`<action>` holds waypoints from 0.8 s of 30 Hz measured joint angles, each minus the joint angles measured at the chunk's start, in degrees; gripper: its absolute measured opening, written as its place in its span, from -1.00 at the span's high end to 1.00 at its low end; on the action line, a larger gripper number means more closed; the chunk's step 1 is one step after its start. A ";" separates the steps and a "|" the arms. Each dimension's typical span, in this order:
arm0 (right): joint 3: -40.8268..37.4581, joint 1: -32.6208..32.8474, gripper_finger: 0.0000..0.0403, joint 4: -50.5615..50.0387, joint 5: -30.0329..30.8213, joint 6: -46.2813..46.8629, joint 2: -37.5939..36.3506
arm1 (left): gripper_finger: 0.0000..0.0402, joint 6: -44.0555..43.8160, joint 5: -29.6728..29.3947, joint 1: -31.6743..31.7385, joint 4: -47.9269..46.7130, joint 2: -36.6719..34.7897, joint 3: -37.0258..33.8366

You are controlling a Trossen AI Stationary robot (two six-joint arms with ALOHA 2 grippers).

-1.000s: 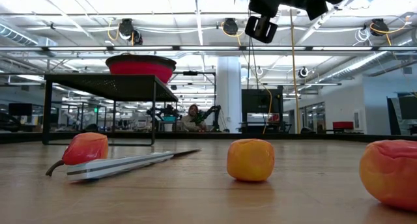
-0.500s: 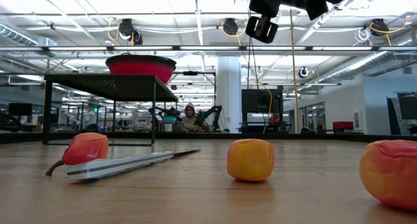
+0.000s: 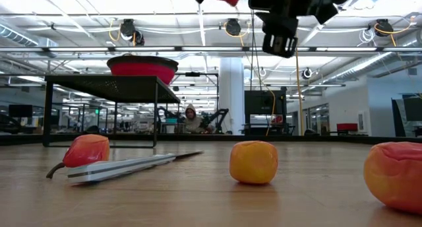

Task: Pick & Place Fruit
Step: Put the orange pear into the red strainer bowl on the shelf

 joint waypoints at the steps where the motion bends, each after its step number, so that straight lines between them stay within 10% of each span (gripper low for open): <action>1: 0.00 0.00 0.00 -1.33 -0.03 -0.11 -0.02 | 0.57 -0.06 -1.04 -0.02 -1.01 -0.29 -0.02; 11: 0.00 1.49 0.11 -17.44 2.45 -12.95 -0.07 | 0.56 -8.39 -13.50 1.08 -7.78 -7.90 -0.02; 24: 0.00 5.01 0.73 -22.75 14.34 -27.93 -3.07 | 0.56 -20.01 -24.45 4.00 -9.03 -15.26 0.00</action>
